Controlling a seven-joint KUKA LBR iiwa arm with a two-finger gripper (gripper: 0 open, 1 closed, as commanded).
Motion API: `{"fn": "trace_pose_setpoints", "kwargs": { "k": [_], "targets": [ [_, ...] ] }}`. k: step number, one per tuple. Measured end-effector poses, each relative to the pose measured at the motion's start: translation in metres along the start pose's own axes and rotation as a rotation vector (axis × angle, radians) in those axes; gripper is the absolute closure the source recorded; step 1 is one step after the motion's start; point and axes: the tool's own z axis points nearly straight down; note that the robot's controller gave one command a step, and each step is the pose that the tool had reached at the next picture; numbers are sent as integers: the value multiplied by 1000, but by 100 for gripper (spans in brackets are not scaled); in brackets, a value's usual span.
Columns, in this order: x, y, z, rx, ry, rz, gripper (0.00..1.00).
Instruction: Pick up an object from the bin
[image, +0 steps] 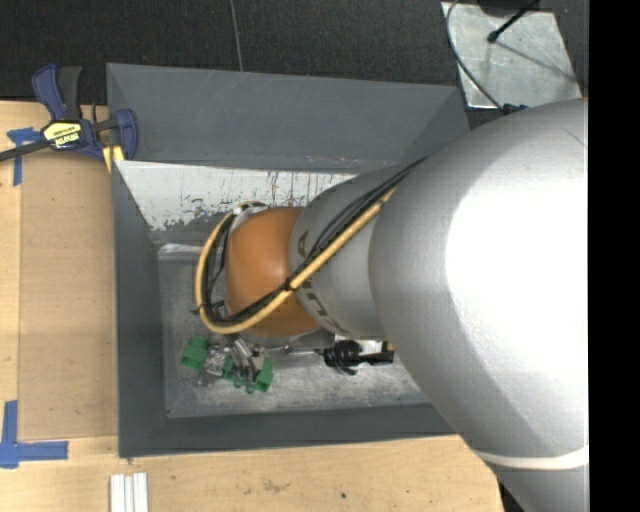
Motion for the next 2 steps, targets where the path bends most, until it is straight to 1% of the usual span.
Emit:
{"fn": "trace_pose_setpoints", "kwargs": {
  "k": [1,2],
  "targets": [
    [2,-2,-4,8,9,0,100],
    [3,-3,-23,16,20,-1,100]
  ]
}}
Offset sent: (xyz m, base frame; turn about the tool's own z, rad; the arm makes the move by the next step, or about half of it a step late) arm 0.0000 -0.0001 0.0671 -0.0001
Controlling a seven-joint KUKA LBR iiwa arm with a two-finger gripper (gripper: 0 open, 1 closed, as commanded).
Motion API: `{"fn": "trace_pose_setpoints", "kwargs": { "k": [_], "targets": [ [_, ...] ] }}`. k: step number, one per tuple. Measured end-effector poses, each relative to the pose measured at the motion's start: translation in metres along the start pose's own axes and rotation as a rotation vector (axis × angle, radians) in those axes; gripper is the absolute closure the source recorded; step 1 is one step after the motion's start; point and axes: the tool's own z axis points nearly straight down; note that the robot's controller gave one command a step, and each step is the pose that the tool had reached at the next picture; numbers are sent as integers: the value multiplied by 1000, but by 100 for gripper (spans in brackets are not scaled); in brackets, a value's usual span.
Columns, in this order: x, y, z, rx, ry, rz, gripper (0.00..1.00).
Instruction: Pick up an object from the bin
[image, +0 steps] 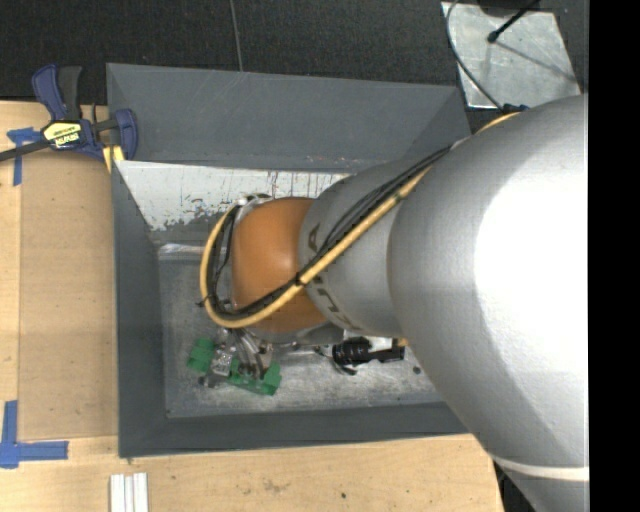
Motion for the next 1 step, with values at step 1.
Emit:
{"fn": "trace_pose_setpoints", "kwargs": {
  "k": [1],
  "targets": [
    [-2,1,-21,-2,-2,0,100]
  ]
}}
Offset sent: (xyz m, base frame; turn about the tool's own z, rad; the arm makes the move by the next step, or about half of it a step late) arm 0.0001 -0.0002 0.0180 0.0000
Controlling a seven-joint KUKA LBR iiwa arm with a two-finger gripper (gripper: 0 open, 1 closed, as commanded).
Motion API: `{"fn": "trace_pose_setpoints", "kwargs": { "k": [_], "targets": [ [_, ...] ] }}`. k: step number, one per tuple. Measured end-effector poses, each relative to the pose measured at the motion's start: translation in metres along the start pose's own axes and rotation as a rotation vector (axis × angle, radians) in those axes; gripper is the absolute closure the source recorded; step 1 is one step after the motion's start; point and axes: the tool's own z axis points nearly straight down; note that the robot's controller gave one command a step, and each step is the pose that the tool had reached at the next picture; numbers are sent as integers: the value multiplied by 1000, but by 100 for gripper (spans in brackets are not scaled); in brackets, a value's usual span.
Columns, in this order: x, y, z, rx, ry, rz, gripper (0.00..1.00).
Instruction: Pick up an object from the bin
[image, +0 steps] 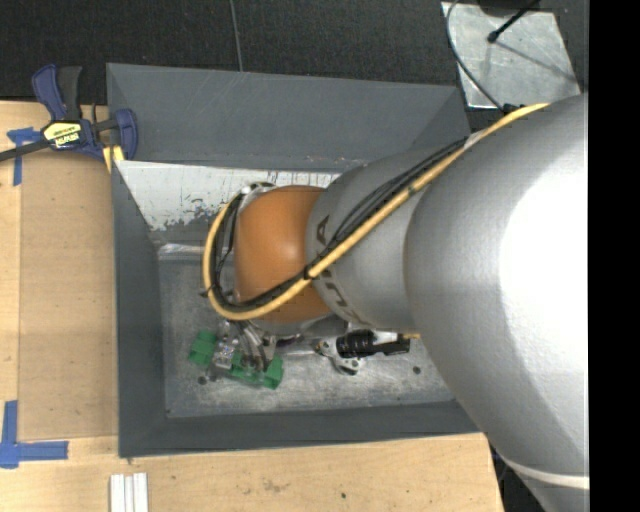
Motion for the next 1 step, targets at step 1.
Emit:
{"fn": "trace_pose_setpoints", "kwargs": {
  "k": [1],
  "targets": [
    [0,0,-18,-1,-1,0,100]
  ]
}}
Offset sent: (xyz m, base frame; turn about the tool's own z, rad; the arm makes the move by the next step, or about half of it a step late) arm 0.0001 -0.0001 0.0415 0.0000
